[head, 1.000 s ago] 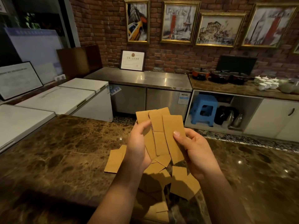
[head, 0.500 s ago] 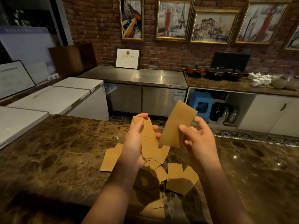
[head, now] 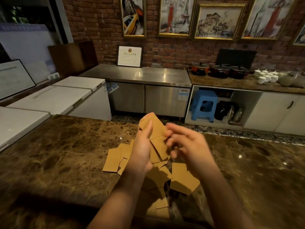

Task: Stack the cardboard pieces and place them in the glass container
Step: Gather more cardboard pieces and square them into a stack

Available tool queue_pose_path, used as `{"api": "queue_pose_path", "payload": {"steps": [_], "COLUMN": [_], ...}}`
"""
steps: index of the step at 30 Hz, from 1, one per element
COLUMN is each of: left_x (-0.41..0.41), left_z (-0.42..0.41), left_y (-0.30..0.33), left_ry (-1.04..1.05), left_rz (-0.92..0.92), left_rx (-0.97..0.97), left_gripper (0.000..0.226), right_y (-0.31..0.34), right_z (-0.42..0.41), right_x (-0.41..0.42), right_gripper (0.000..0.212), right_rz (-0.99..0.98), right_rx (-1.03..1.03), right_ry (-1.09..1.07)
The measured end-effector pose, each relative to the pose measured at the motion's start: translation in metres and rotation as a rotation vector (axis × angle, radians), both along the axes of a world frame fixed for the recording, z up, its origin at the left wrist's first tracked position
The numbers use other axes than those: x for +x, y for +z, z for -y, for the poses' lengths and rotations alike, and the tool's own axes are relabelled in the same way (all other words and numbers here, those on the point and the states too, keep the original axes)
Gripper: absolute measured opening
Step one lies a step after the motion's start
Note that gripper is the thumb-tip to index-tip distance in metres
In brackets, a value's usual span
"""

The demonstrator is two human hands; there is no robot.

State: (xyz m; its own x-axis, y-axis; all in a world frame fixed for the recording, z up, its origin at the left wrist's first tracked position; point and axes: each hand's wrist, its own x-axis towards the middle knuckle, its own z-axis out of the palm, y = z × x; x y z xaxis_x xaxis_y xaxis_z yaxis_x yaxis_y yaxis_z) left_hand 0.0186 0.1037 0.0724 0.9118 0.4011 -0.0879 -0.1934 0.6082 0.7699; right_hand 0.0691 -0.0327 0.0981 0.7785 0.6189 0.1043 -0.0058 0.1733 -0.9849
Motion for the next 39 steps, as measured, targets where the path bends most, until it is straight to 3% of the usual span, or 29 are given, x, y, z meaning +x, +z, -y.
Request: {"api": "queue_pose_path", "payload": {"steps": [2,3,5,7,9,13,15,19,22,26,29,32,34,37,39], "left_x": [-0.002,-0.004,-0.005,-0.002,0.000,0.005,0.005,0.004,0.004,0.004,0.004,0.005,0.006,0.007,0.005], "left_z": [-0.010,-0.015,-0.018,-0.021,-0.025,-0.032,-0.033,-0.038,-0.042,-0.042,-0.038,-0.034,-0.031,-0.024,-0.019], "left_y": [-0.003,-0.004,-0.005,-0.006,-0.007,-0.025,-0.037,-0.050,-0.051,-0.047,-0.045,-0.044,-0.043,-0.037,-0.031], "left_ry": [-0.048,-0.047,-0.045,-0.020,0.003,0.063,0.095,0.118,0.135,0.157,0.168,0.173,0.163,0.100,0.024], "left_rz": [0.125,0.179,0.240,0.210,0.085,-0.202,-0.246,-0.278,-0.259,-0.281,-0.270,-0.246,-0.223,-0.158,-0.114], "left_rx": [-0.142,-0.182,-0.217,-0.210,-0.212,-0.298,-0.329,-0.319,-0.324,-0.359,-0.348,-0.344,-0.328,-0.211,-0.090], "left_gripper": [0.033,0.033,0.033,0.028,0.023,0.035,0.038,0.041,0.046,0.037,0.024,0.025,0.026,0.035,0.044], "right_y": [-0.006,-0.014,-0.035,-0.064,-0.088,-0.124,-0.134,-0.141,-0.138,-0.130,-0.123,-0.109,-0.089,-0.056,-0.039], "right_z": [0.015,0.022,0.032,0.036,0.034,0.015,0.004,-0.002,0.005,0.023,0.039,0.049,0.050,0.036,0.022], "right_x": [0.021,0.033,0.054,0.065,0.062,0.048,0.046,0.058,0.073,0.086,0.090,0.093,0.088,0.069,0.053], "right_gripper": [0.029,0.025,0.026,0.067,0.095,0.139,0.140,0.102,0.082,0.037,0.030,0.033,0.027,0.019,0.022], "right_rz": [-0.141,-0.140,-0.014,0.109,0.119,0.090,0.135,0.139,-0.063,-0.196,-0.209,-0.052,0.045,-0.099,-0.211], "right_rx": [0.110,0.047,-0.407,-1.080,-1.473,-1.630,-1.641,-1.483,-1.256,-0.956,-0.815,-0.774,-0.621,-0.249,-0.124], "right_ry": [-0.163,-0.256,-0.357,-0.237,-0.092,-0.120,-0.188,-0.183,-0.181,-0.116,-0.213,-0.434,-0.567,-0.446,-0.301]}}
